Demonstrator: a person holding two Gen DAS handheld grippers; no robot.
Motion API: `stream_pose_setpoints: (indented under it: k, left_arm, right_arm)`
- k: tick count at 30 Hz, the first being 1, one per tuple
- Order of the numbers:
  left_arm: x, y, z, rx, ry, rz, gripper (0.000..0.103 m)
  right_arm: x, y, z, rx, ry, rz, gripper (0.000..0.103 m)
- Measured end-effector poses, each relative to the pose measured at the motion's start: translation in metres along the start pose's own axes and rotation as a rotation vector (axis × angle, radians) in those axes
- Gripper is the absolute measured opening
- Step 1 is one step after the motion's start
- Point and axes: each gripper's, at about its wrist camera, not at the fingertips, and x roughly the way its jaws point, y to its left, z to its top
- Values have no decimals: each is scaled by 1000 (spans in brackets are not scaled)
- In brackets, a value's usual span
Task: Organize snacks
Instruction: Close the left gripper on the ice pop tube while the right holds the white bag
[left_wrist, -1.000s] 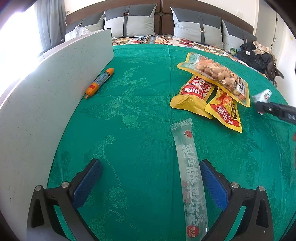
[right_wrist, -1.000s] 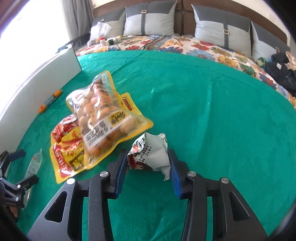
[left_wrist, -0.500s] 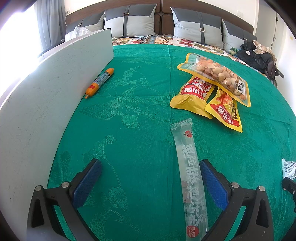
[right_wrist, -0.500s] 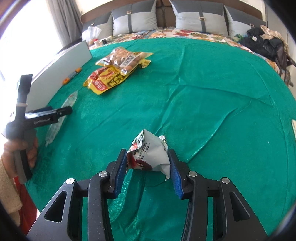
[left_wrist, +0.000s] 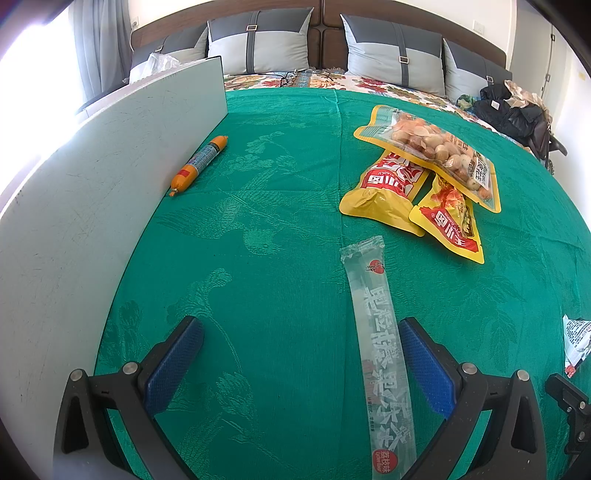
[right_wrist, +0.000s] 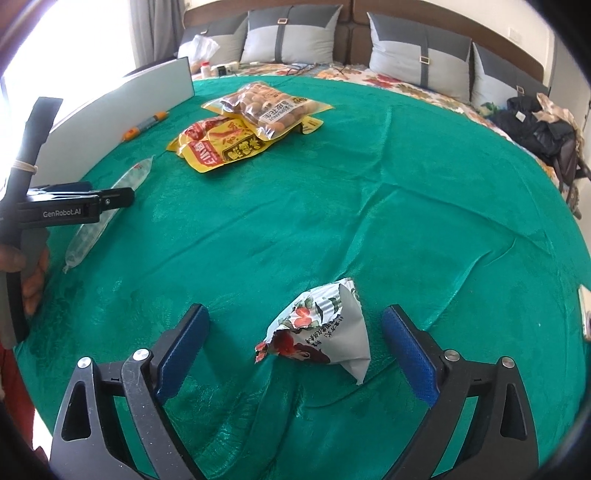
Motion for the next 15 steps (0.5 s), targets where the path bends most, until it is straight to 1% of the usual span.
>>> stream_pose_setpoints:
  k: [15]
  left_arm:
    - [0, 0, 0, 2, 0, 3, 103]
  right_arm:
    - [1, 1, 1, 0, 1, 1, 99]
